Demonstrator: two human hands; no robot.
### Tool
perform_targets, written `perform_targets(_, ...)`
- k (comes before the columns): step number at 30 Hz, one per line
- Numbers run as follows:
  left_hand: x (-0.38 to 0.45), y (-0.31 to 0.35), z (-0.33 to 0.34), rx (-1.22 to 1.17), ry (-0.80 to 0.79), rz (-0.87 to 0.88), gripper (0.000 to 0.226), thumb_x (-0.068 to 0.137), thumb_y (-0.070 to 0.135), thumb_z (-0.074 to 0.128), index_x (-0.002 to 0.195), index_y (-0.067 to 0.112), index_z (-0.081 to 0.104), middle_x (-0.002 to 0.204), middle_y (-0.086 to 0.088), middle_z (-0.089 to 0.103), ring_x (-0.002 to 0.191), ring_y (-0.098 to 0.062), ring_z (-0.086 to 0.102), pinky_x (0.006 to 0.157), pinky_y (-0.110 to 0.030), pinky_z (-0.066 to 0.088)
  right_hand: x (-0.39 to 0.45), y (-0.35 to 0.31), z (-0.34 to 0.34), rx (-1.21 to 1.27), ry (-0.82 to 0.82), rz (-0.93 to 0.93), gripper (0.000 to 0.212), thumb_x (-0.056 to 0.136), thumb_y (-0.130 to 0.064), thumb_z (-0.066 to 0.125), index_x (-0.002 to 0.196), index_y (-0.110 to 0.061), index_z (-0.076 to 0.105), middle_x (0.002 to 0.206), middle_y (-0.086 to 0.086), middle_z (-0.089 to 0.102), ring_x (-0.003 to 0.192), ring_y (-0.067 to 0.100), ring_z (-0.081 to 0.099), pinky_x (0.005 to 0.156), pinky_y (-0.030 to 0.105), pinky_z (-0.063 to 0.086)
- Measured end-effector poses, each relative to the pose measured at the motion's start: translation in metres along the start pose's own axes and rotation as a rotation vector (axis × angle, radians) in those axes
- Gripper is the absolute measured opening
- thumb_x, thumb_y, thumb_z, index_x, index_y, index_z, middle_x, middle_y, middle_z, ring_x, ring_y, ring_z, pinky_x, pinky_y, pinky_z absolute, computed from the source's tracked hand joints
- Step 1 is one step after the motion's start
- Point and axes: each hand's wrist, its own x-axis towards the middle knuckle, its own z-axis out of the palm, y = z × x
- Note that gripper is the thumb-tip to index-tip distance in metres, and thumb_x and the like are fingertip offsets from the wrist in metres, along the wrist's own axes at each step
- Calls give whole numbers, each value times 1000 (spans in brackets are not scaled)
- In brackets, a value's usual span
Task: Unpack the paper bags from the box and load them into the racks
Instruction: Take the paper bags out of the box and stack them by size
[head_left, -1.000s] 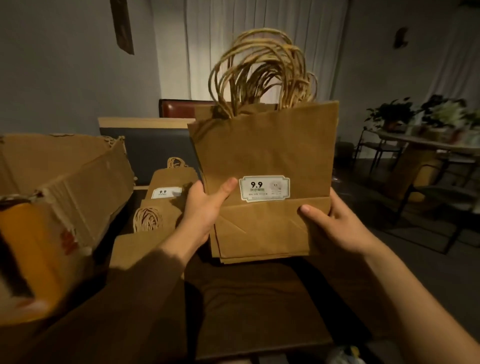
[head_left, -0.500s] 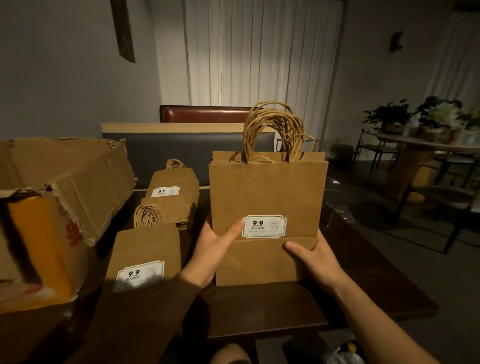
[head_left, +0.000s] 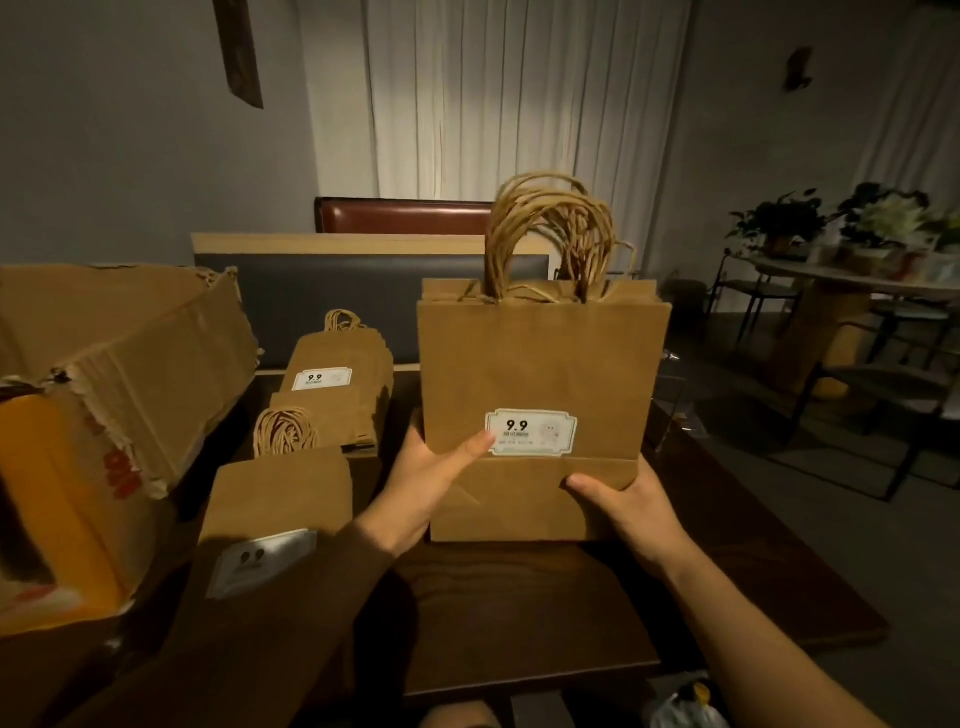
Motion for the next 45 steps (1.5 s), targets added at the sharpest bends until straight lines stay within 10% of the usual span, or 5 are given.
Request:
perform_targets(15, 10, -8, -36, 369, -189, -113, 88, 71, 4, 86, 141, 26, 37, 126, 2, 66, 118, -12, 62, 108, -37, 46, 3, 11, -6, -26, -123, 29, 68, 78, -9, 80, 130, -33, 45, 120, -5, 67, 107, 4, 67, 75, 17, 55)
perform_targets(22, 7, 45, -14, -31, -8, -146, 134, 43, 62, 92, 154, 23, 28, 136, -4, 62, 120, -23, 62, 106, -48, 46, -4, 6, -13, -51, -168, 46, 76, 75, -9, 83, 134, -33, 43, 121, -8, 68, 112, 9, 66, 85, 26, 56)
perform_targets(28, 20, 139, 18, -143, 61, -73, 41, 90, 63, 54, 104, 26, 63, 91, -1, 77, 90, -20, 74, 72, -34, 58, -5, 11, -11, -9, -132, 48, 75, 73, -8, 83, 133, -32, 45, 118, -9, 70, 112, 13, 67, 87, 29, 57)
perform_targets(39, 26, 140, 13, -51, 106, -5, 29, 97, 21, 52, 122, 26, 66, 119, -14, 70, 108, -32, 68, 94, -49, 55, -5, -4, -13, 51, -132, 60, 76, 64, -19, 90, 128, -29, 50, 115, -4, 72, 105, 11, 69, 78, 23, 57)
perform_targets(45, -9, 97, -13, -102, -65, 127, 117, 44, 85, 73, 146, 57, 25, 141, 15, 50, 132, -19, 48, 110, -51, 39, -9, -1, -1, 13, -34, 37, 52, 79, -12, 79, 120, -31, 53, 110, -8, 69, 91, -4, 68, 66, 12, 53)
